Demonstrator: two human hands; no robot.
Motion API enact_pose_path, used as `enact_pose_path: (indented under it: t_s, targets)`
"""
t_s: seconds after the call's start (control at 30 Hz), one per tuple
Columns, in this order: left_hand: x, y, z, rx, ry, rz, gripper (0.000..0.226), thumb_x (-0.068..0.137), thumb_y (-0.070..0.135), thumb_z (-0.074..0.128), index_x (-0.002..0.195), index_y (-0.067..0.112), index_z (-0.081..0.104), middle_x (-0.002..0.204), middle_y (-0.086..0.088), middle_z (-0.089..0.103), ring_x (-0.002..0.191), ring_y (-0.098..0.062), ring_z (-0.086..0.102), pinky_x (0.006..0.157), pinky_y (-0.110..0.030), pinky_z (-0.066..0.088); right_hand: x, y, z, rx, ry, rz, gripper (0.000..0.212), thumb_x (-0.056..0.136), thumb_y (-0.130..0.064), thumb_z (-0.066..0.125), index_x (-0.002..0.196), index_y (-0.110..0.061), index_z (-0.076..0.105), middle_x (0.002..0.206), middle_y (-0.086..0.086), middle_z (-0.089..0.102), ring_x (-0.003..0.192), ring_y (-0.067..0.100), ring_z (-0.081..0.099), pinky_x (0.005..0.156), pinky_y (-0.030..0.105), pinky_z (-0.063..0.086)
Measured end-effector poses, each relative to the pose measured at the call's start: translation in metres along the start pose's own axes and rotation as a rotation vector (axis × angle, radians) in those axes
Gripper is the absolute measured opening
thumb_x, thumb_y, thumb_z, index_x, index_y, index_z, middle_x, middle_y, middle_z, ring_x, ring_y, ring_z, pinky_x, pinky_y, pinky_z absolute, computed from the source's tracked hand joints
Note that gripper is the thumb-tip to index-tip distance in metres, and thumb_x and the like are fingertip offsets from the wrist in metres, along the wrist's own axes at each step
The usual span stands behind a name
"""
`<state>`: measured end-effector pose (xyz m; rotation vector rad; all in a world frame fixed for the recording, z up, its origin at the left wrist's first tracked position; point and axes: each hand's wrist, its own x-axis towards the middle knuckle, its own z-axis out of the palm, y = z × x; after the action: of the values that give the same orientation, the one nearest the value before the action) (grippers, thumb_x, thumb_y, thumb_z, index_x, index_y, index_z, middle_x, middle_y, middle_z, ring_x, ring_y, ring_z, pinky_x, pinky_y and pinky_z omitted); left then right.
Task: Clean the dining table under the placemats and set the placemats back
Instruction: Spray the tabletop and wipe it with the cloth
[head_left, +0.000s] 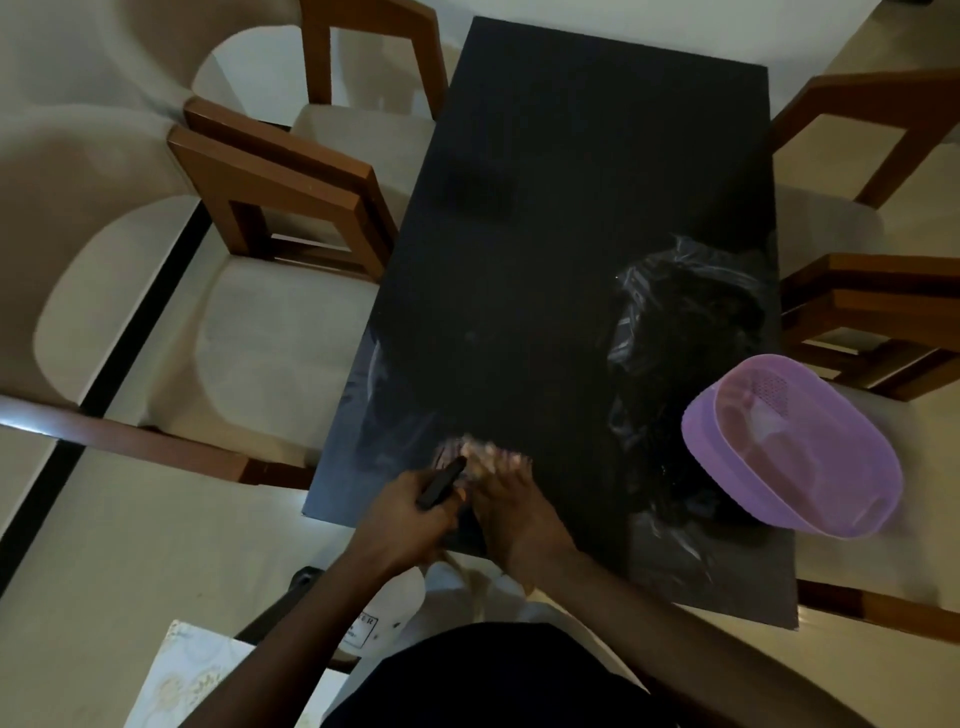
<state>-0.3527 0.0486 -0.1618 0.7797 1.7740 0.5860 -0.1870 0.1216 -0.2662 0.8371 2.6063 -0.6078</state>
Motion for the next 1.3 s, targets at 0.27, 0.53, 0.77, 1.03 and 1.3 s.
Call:
enact_pose_path:
  t_s: [0.27, 0.53, 0.77, 1.03, 1.3]
  targets:
    - [0.007, -0.025, -0.02, 0.037, 0.028, 0.037, 0.026, 0.103, 0.029, 0.064, 0.079, 0.019, 0.065, 0.058, 0.001, 0.06, 0.043, -0.005, 0.055, 0.054, -0.03, 0.045, -0.049, 0.102, -0.01, -0.272, 0.041, -0.352, 0.058, 0.108, -0.027, 0.042, 0.164, -0.027, 0.027, 0.175, -0.002, 0.004, 0.162, 0.022, 0.004, 0.13, 0.045, 0.002]
    - [0.012, -0.026, -0.039, -0.045, 0.079, 0.003, 0.027, 0.103, 0.027, 0.062, 0.086, 0.007, 0.069, 0.061, 0.001, 0.06, 0.045, -0.004, 0.054, 0.052, -0.025, 0.043, 0.065, 0.007, -0.043, 0.064, 0.185, 0.317, 0.067, 0.105, -0.032, 0.038, 0.166, -0.03, 0.012, 0.175, 0.002, -0.003, 0.161, 0.033, 0.0, 0.127, 0.059, 0.012]
    - [0.015, -0.017, -0.062, -0.079, 0.089, -0.029, 0.027, 0.104, 0.024, 0.061, 0.08, 0.014, 0.066, 0.051, 0.007, 0.057, 0.045, -0.004, 0.053, 0.055, -0.028, 0.043, 0.027, -0.037, 0.002, -0.125, -0.084, -0.349, 0.067, 0.102, -0.032, 0.042, 0.165, -0.028, 0.019, 0.175, 0.001, -0.007, 0.161, 0.03, -0.008, 0.129, 0.055, -0.002]
    - [0.017, -0.029, -0.079, -0.097, 0.108, -0.016, 0.03, 0.103, 0.027, 0.061, 0.083, 0.006, 0.066, 0.057, 0.001, 0.058, 0.048, -0.01, 0.053, 0.057, -0.037, 0.044, 0.02, 0.095, -0.06, -0.173, 0.06, -0.242, 0.061, 0.106, -0.026, 0.043, 0.163, -0.033, 0.021, 0.173, -0.006, 0.009, 0.161, 0.018, 0.008, 0.13, 0.035, -0.002]
    - [0.02, -0.033, -0.091, -0.17, 0.148, -0.045, 0.03, 0.105, 0.027, 0.061, 0.077, 0.016, 0.061, 0.05, 0.01, 0.059, 0.044, -0.005, 0.055, 0.052, -0.026, 0.045, 0.173, 0.061, -0.112, 0.185, 0.163, 0.506, 0.065, 0.105, -0.032, 0.04, 0.166, -0.03, 0.016, 0.176, 0.002, -0.002, 0.16, 0.035, 0.002, 0.128, 0.054, 0.009]
